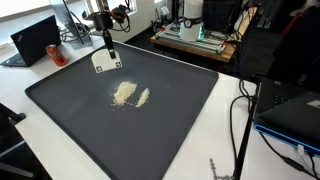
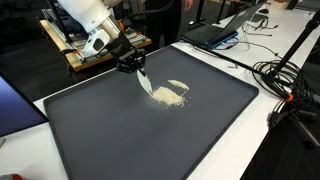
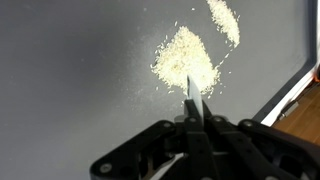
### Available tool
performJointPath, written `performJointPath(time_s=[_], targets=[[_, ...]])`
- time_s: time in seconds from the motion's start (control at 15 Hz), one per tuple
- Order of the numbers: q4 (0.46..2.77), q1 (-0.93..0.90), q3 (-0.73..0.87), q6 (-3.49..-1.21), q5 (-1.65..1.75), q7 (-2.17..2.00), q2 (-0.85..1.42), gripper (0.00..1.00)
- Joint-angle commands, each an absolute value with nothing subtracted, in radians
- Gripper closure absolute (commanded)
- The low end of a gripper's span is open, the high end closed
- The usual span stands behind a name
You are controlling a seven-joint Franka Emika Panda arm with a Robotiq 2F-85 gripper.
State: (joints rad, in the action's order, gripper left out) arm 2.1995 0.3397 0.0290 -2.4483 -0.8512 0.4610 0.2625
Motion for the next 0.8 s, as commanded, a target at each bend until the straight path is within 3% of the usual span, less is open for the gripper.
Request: performJointPath(time_s=[0.0,0.73], targets=[[2.312,0.316,0.053,-2.509,-0.962,0.509,0.178,0.99],[2.532,0.219,-0.014,-2.693,-1.258,0.546,0.0,0.99]])
